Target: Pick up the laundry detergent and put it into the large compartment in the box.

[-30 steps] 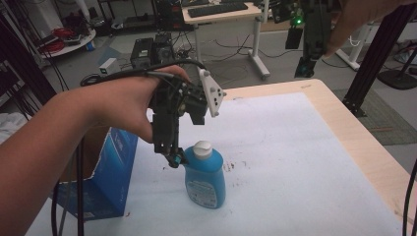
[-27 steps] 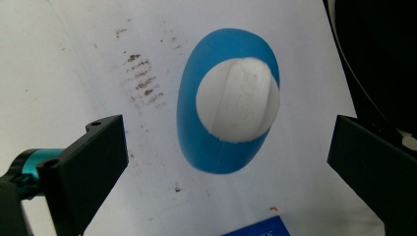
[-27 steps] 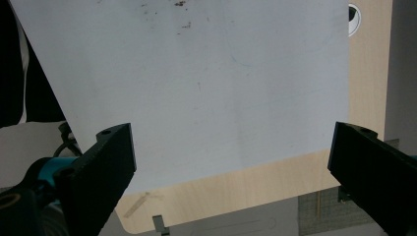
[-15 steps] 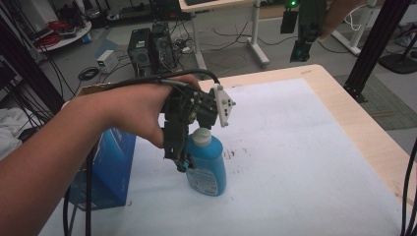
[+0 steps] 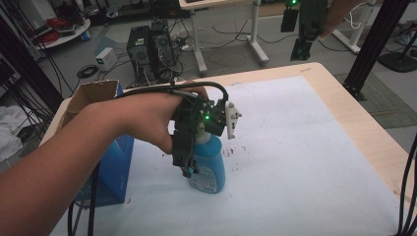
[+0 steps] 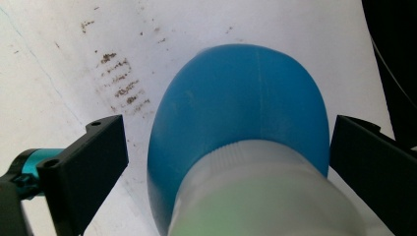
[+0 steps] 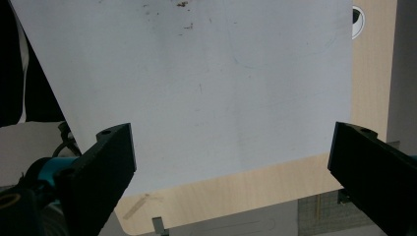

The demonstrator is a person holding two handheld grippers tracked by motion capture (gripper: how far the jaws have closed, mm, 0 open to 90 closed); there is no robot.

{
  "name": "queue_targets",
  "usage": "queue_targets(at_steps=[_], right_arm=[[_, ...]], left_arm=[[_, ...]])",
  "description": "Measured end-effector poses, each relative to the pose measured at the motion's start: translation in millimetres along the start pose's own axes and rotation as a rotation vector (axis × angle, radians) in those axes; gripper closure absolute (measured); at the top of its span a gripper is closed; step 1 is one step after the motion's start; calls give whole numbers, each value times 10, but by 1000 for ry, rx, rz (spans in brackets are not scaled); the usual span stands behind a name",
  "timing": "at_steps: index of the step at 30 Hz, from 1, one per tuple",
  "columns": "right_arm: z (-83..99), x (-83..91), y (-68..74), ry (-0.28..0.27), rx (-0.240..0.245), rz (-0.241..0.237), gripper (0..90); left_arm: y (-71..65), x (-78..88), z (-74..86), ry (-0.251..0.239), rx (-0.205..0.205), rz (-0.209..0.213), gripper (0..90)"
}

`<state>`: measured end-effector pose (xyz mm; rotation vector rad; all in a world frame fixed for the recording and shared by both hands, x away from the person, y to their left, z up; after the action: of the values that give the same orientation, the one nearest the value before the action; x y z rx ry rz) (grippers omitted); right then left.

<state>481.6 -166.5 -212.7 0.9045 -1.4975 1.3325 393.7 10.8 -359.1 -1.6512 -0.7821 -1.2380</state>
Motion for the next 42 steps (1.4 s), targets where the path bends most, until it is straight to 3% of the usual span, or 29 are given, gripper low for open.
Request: queue_targets(at_steps=[13,16,23,30,39,42], right_arm=[[-50,-25,6,5,6,-7,31],[-55,-23,5,2,6,-7,31],[-42,-44,4,3,2,-9,31],[-43,-50,2,5,6,-9,31],[-53,-53,6,4,5,-8,31],[-55,-56,10,5,2,-8,31]], left_arm=[[6,1,3,-5,1,-9,34],[-3,15,5,0,-1,-1,141],[9,-13,7,18,7,-3,142],[-4,-12,6,26,7,2,234],[-14,-3,-6,28,3,-11,235],[-19,-11,-6,37,0,-3,289]])
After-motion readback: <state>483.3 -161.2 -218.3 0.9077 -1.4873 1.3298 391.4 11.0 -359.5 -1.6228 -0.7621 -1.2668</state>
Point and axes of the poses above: each handheld gripper's, and its own axes: x roughly backward along the jaws, z roughly out of its underside, y roughly to its left, the point moved 6 cm from there along -x, roughly forward along the jaws, and after that the axes turned 14 degrees about z, right-handed, at the moved point
